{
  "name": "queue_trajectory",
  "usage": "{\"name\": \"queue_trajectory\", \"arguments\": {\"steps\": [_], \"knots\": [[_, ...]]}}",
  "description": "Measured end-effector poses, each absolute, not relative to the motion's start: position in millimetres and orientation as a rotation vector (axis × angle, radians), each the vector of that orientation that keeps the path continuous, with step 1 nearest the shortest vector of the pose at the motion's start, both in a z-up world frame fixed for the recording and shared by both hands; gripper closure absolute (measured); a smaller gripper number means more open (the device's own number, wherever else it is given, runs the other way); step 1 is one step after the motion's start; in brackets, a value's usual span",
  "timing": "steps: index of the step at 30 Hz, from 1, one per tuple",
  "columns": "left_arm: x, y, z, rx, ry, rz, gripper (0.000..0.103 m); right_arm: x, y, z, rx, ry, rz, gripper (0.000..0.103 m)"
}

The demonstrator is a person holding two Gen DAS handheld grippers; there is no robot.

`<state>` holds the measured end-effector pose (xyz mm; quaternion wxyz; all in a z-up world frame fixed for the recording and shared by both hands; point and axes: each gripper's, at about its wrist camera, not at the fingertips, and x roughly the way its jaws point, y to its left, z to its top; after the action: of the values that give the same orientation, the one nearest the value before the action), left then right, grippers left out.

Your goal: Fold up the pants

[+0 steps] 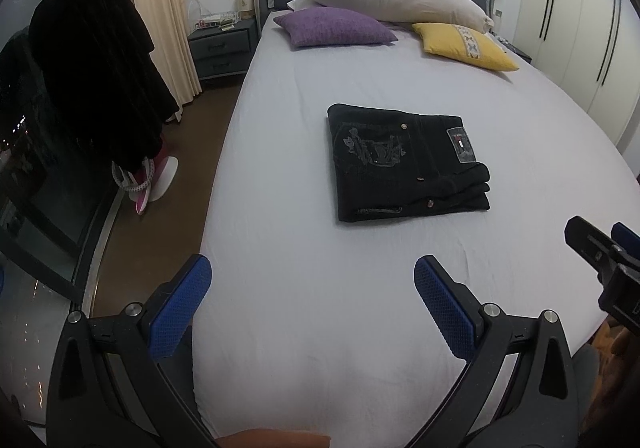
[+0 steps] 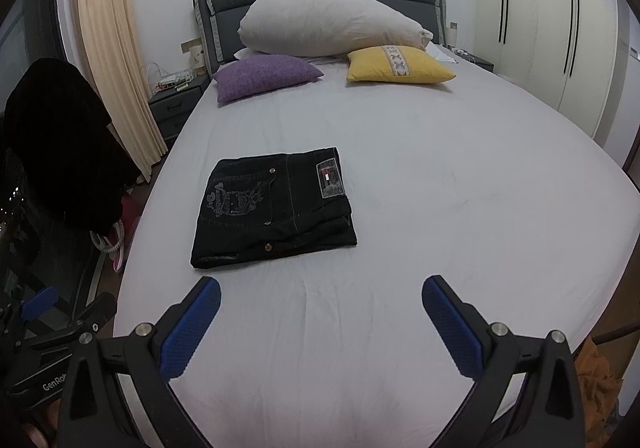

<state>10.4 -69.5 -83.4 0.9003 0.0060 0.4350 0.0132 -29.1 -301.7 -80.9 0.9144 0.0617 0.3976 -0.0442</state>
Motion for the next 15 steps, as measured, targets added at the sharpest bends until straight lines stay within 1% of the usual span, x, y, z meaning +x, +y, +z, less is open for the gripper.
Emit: {"name": "queue_trajectory", "arguments": {"steps": [15], "knots": [[12.5, -70.8, -90.7, 0.006, 0.916, 0.021, 0.0, -26.0, -291.2, -88.2, 0.097, 0.85, -0.072, 0.0]]}}
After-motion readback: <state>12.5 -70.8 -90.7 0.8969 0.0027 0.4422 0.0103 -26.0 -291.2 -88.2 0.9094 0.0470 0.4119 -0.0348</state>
